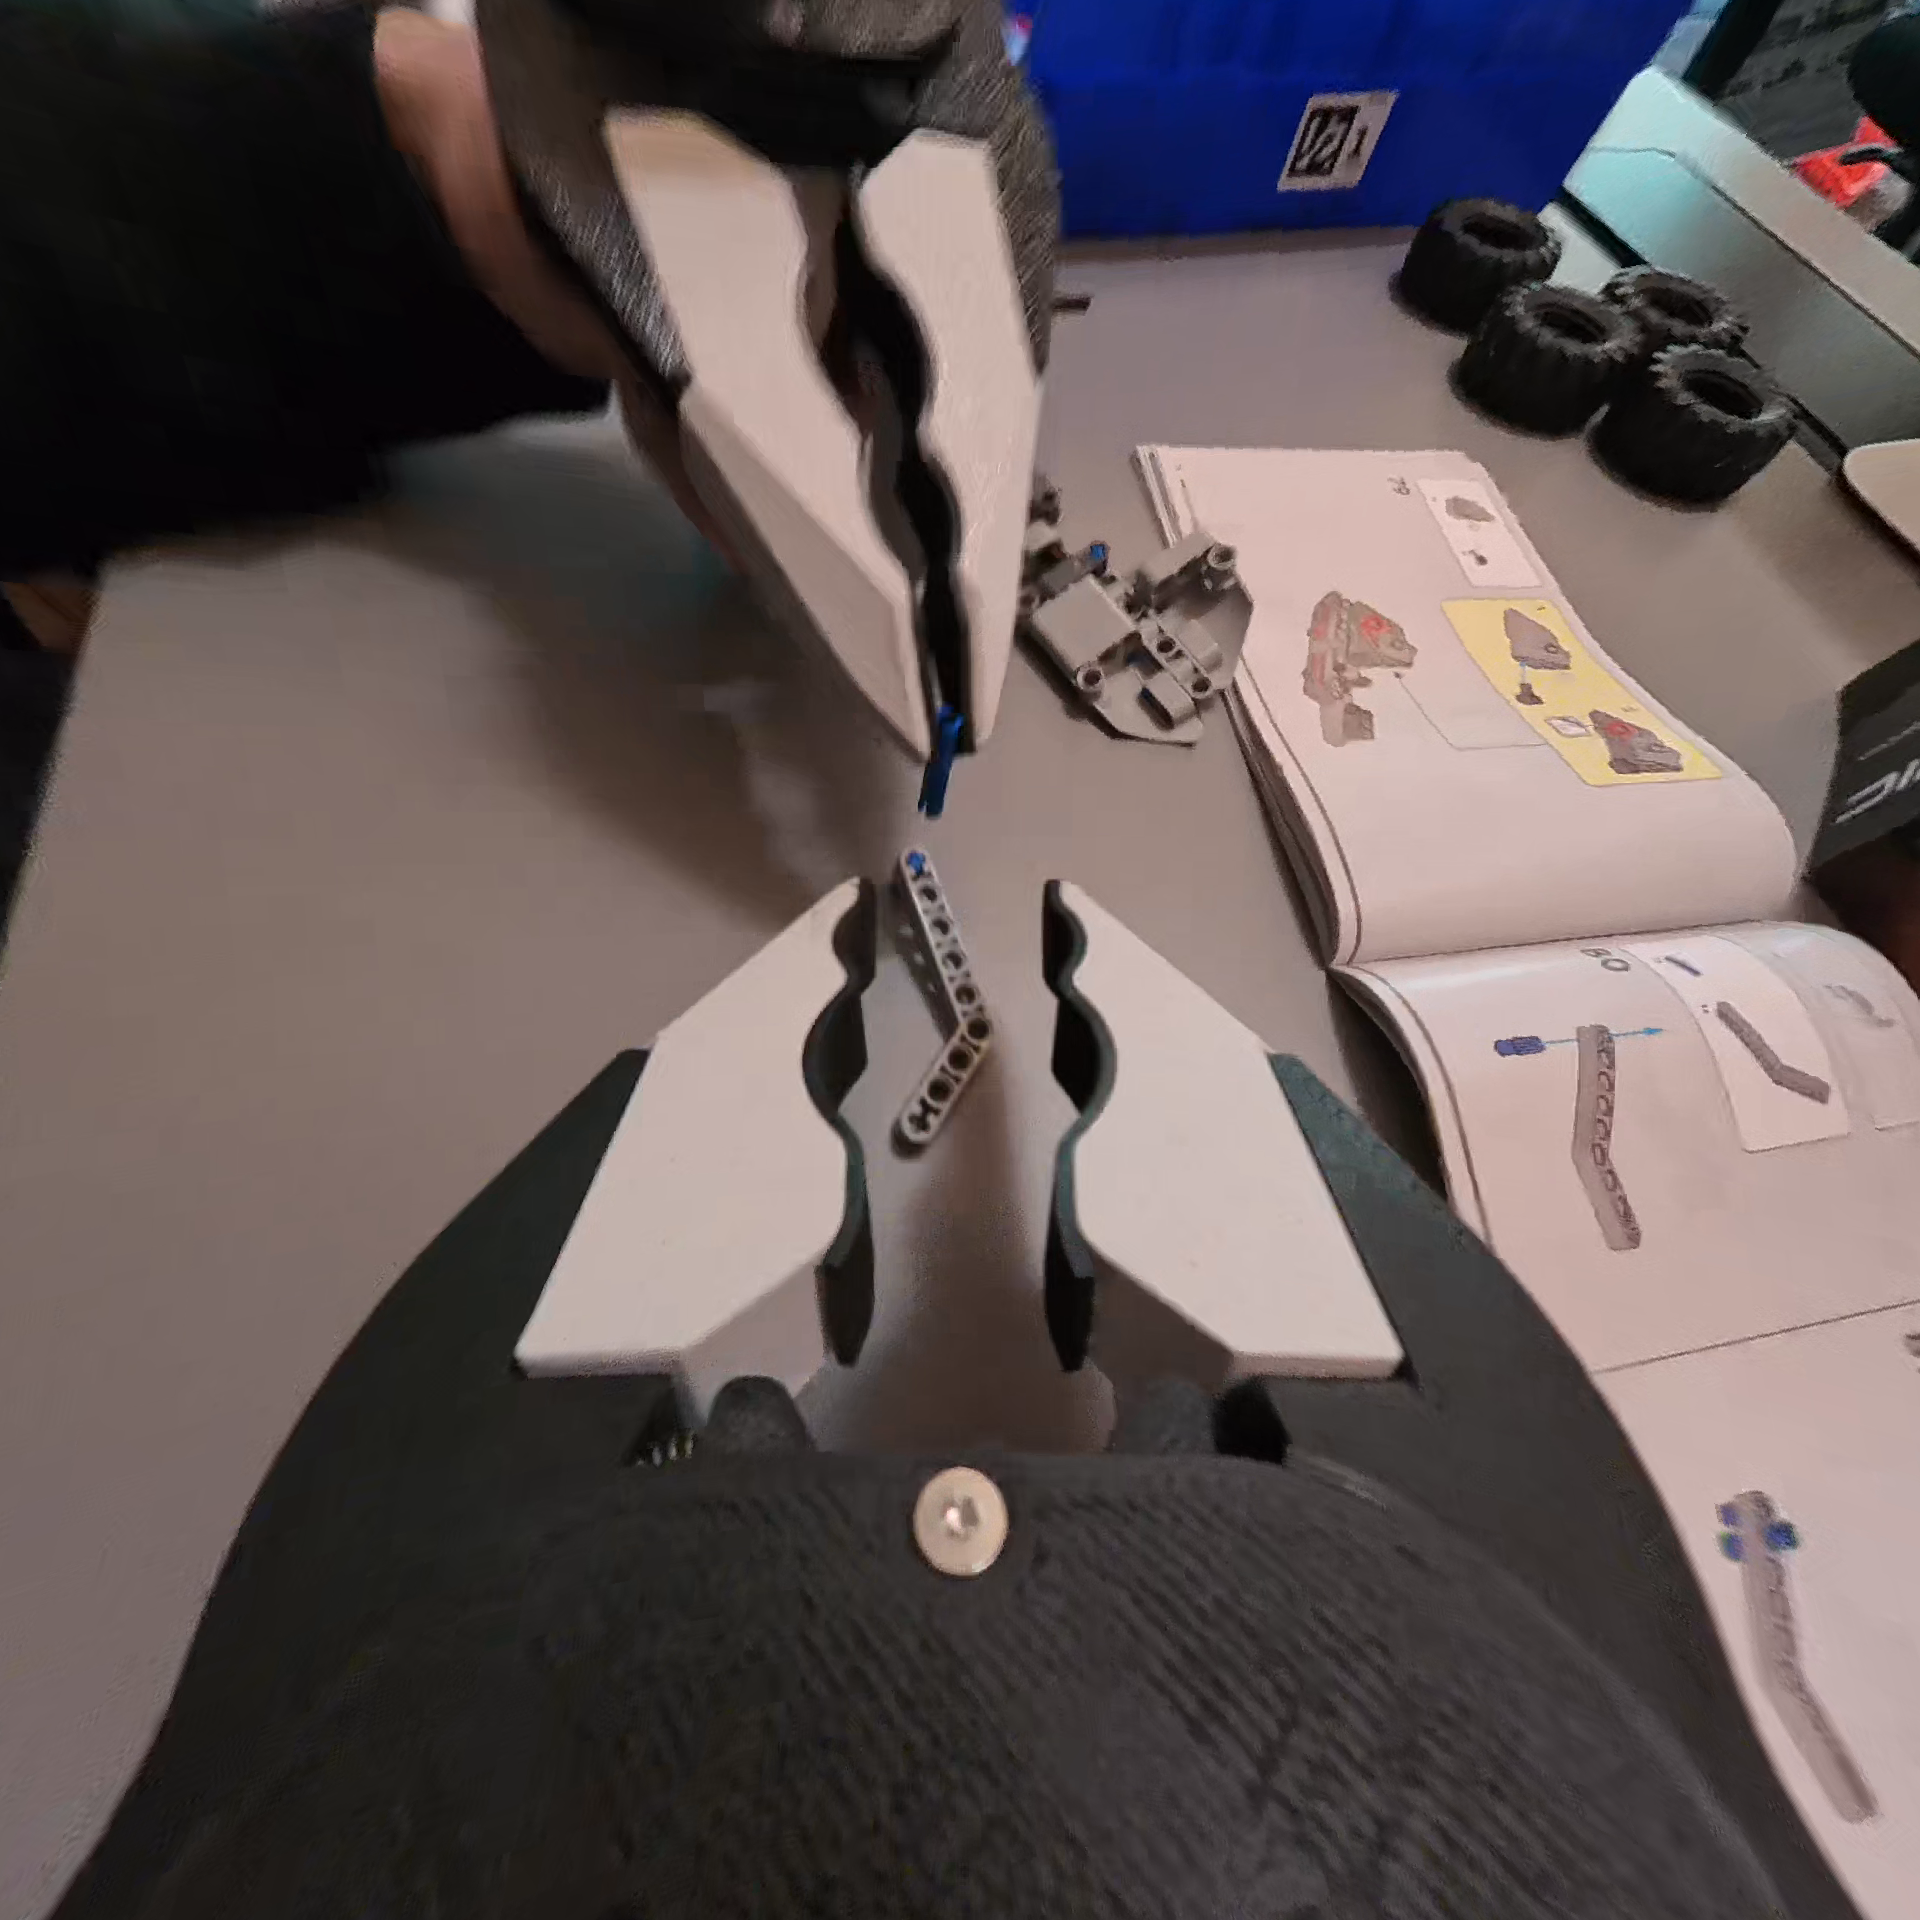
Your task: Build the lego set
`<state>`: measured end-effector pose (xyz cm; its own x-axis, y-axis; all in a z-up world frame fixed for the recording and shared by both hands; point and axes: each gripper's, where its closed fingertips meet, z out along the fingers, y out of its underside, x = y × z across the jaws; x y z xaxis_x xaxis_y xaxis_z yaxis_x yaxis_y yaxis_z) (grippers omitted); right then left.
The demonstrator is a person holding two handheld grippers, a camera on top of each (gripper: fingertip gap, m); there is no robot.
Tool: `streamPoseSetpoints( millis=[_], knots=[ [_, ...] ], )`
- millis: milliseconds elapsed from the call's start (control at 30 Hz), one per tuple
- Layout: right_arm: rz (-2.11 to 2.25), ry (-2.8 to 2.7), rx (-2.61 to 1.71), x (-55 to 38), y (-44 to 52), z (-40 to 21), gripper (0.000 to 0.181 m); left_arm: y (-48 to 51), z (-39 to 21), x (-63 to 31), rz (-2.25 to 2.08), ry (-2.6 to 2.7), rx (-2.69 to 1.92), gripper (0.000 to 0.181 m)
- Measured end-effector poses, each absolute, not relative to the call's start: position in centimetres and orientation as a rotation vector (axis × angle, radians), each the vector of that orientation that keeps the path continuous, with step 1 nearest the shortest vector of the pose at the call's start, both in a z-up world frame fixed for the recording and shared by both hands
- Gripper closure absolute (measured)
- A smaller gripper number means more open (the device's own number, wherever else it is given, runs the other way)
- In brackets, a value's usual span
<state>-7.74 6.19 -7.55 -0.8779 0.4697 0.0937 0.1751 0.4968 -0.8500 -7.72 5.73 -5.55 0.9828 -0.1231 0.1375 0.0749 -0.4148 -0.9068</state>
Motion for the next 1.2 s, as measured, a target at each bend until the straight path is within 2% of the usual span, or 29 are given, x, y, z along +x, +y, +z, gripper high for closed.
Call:
streamPoseSetpoints(
  millis=[200,400,733,867,1200],
  knots=[
    [1.275,-2.549,-0.363,-7.6,5.3,-9.2,0.15,5.8,-7.5,-7.2,-0.351,0.147,-2.12,0.18],
    [1.188,-2.632,-0.357,-7.9,5.6,-10.8,0.164,6.6,-7.7,-7.6,-0.337,0.193,-2.135,0.18],
    [1.199,-2.664,-0.278,-7.7,4.7,-10.9,0.168,5.9,-9.4,-7.9,-0.332,0.19,-2.187,0.18],
    [1.201,-2.673,-0.254,-7.4,4.5,-11.0,0.175,6.1,-7.7,-7.6,-0.336,0.191,-2.102,0.18],
    [1.163,-2.603,-0.211,-7.5,4.8,-10.9,0.175,3.8,-7.9,-7.2,-0.431,0.119,-2.156,0.18]
  ],
)
